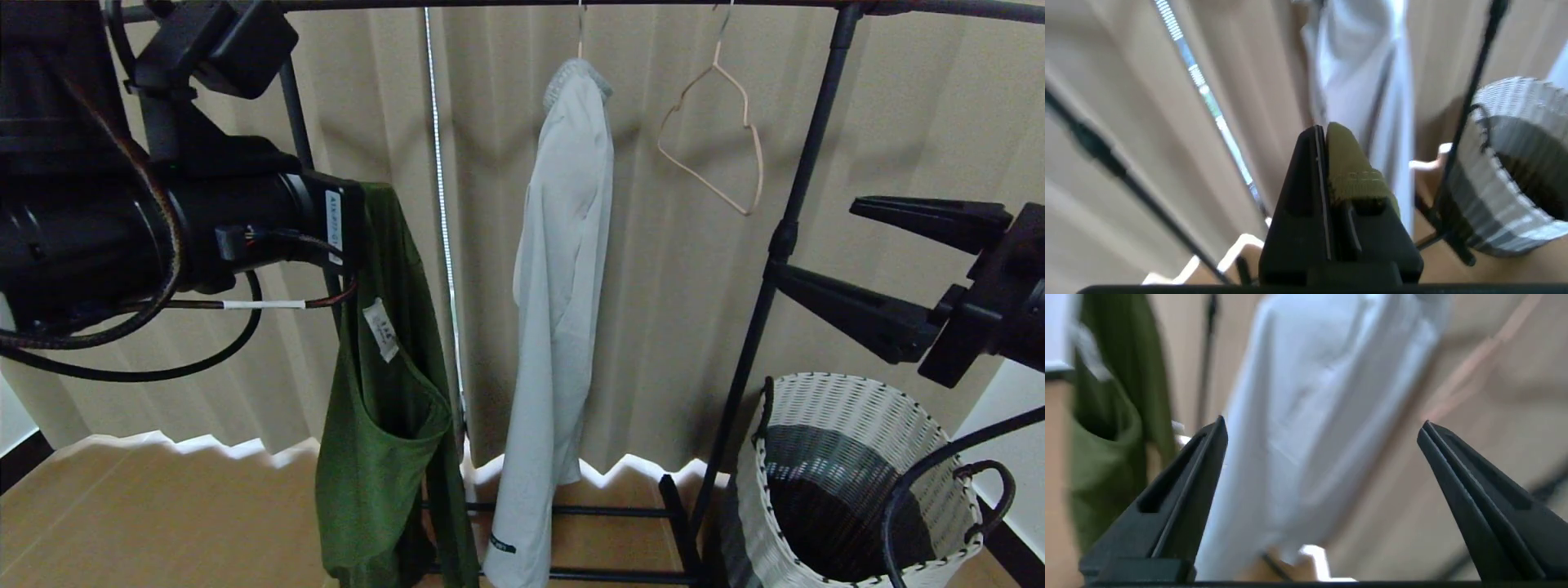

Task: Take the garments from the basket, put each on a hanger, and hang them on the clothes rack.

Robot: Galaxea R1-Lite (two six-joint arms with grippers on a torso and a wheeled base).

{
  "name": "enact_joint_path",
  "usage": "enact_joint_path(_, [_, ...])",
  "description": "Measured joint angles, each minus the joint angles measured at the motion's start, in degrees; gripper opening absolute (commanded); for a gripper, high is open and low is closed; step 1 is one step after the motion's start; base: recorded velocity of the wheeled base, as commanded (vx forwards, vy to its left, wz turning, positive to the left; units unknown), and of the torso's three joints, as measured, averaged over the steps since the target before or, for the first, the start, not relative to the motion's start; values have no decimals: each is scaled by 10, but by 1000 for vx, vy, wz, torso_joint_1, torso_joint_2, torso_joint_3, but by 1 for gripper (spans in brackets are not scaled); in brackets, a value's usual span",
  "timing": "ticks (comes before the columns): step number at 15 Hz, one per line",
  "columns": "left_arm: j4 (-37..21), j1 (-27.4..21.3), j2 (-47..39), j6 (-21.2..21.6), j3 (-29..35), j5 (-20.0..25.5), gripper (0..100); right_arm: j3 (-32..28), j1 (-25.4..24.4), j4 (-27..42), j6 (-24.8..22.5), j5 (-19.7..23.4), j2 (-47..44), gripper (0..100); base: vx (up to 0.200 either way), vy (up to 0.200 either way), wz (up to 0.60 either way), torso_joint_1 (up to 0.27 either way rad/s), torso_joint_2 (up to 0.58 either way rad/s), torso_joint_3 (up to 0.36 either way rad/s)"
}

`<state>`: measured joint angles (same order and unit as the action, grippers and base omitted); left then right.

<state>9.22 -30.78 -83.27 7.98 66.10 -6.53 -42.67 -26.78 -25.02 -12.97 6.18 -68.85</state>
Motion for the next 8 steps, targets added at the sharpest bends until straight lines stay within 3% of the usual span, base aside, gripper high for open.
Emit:
enact_joint_path(4, [2, 12, 29, 0, -40, 2, 0, 76, 57, 9, -56, -36, 30, 100, 0, 0, 0, 0, 0, 0])
enact_joint_path(8, [3, 20, 42, 1, -62, 3, 0, 144, 136, 6, -61, -77, 39, 100, 0, 0, 0, 0, 0, 0])
